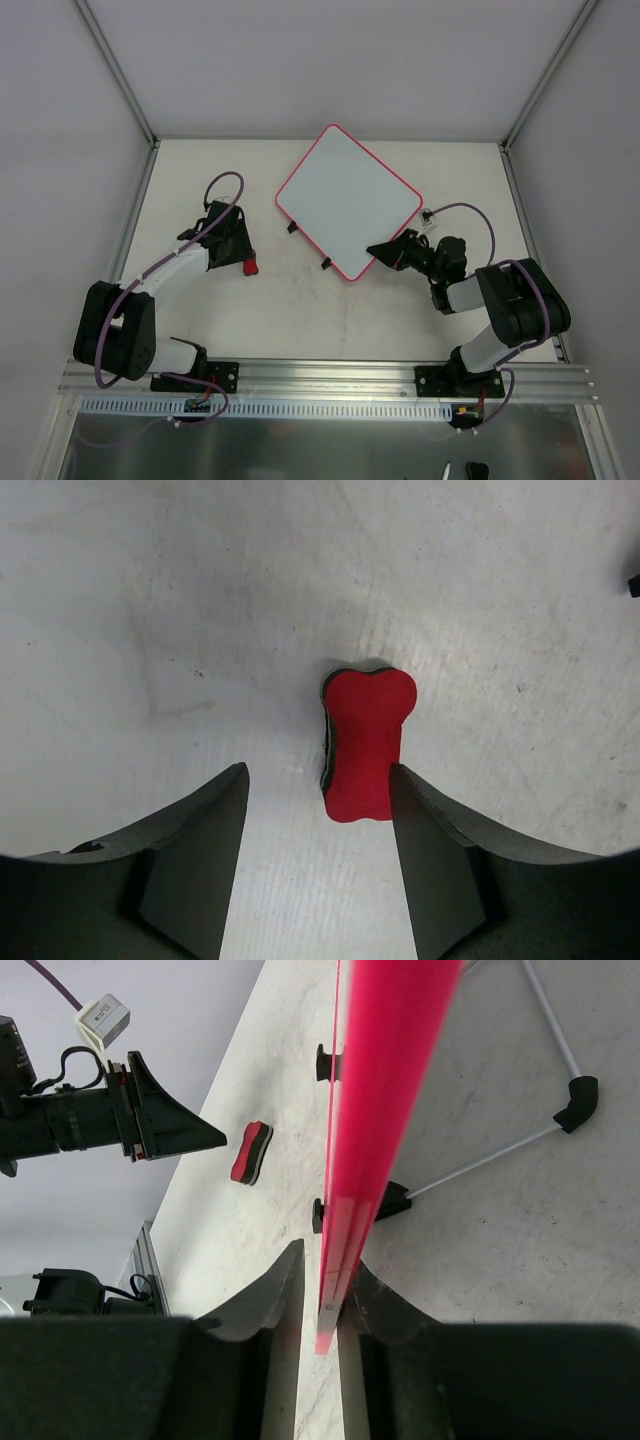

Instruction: Erase the whiteboard

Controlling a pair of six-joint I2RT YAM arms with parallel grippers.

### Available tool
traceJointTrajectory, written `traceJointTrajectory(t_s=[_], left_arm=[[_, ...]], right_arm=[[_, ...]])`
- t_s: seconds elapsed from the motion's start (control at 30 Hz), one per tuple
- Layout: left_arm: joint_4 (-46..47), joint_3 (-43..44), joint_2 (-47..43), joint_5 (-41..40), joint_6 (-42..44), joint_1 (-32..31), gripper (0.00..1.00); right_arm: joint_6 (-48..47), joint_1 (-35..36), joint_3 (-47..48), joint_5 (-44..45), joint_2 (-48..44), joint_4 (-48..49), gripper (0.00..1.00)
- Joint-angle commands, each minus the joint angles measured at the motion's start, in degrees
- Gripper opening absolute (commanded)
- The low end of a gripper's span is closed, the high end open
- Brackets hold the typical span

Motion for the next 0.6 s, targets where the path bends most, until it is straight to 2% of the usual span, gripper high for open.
traceJointTrajectory(t_s=[0.0, 0.23, 0.47, 0.57], left_arm=[[-0.5, -1.1, -1.5, -2.3, 0.8, 0.2, 0.58], [-0.3, -1.2, -1.7, -2.5, 0.8, 0.2, 0.58], [-0.1, -1.5, -1.8, -2.7, 0.8, 0.1, 0.58], [-0.1, -1.5, -1.7, -2.7, 0.9, 0.1, 0.57]], right_arm=[[-1.4, 0.3, 0.7, -0.7, -1.8, 15.1, 0.22], [-1.3, -0.4, -0.4, 0.4, -2.9, 15.1, 0.26], [-1.1, -1.1, -1.5, 1.3, -3.6, 15.1, 0.43], [-1.1, -1.3, -1.7, 1.7, -3.9, 15.1, 0.45]])
